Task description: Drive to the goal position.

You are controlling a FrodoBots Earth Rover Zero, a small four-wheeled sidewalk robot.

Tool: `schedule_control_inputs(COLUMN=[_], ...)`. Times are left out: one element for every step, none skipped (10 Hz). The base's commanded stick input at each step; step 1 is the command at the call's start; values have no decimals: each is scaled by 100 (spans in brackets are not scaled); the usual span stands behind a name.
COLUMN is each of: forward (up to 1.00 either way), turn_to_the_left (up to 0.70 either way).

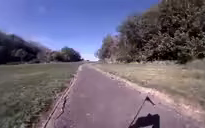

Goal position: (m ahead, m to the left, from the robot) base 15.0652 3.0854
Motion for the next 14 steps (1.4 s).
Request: schedule_control_inputs(forward=[100,100,100,100,100,100,100,100,100,100,100,100,100,100], turn_to_the_left=[0,0,0,0,0,0,0,0,0,0,0,0,0,0])
